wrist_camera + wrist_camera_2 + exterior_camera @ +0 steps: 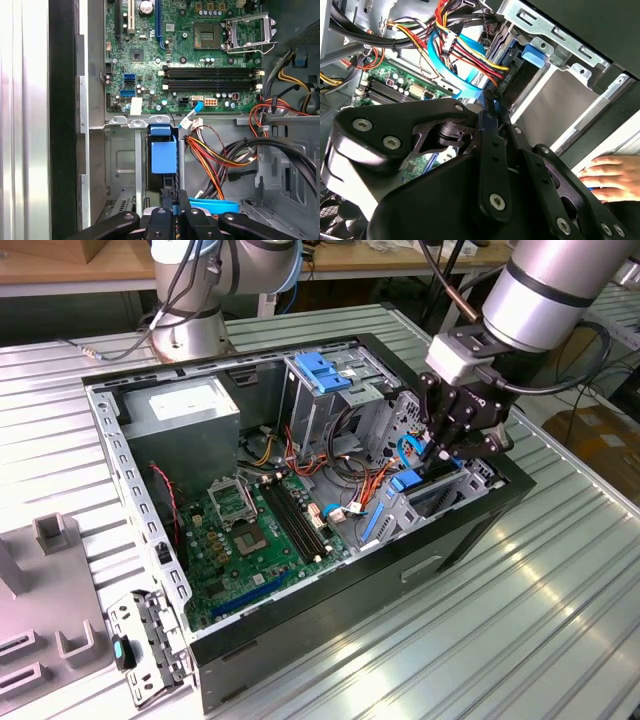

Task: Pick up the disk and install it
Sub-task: 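Insert the second disk wire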

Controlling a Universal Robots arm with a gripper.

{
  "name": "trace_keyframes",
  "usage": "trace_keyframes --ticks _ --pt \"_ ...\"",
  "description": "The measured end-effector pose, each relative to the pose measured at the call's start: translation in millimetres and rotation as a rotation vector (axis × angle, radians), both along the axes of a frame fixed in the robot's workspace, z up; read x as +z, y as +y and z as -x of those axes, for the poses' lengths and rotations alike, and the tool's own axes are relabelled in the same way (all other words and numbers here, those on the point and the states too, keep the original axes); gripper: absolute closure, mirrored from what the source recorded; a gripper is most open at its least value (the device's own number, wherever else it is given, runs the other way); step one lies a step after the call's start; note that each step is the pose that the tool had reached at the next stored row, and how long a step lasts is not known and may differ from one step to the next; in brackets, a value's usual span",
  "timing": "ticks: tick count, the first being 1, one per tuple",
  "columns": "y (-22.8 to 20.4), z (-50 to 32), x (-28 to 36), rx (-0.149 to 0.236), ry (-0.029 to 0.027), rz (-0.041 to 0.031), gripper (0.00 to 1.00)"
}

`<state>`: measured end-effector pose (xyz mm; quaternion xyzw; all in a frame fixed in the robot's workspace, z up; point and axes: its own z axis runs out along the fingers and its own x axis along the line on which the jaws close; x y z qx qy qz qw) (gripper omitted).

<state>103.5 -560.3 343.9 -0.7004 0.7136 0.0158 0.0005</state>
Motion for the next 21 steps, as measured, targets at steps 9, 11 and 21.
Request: trace_keyframes --ticks 9,11,21 --pt "-0.4 0.4 -2.2 0.000 -0.0001 -0.0070 0.83" --pt "-0.3 0.4 -0.5 0.000 -0.0002 -0.0064 0.77" --pt "-0.4 0.4 14.0 0.000 -0.0026 -0.0065 0.85"
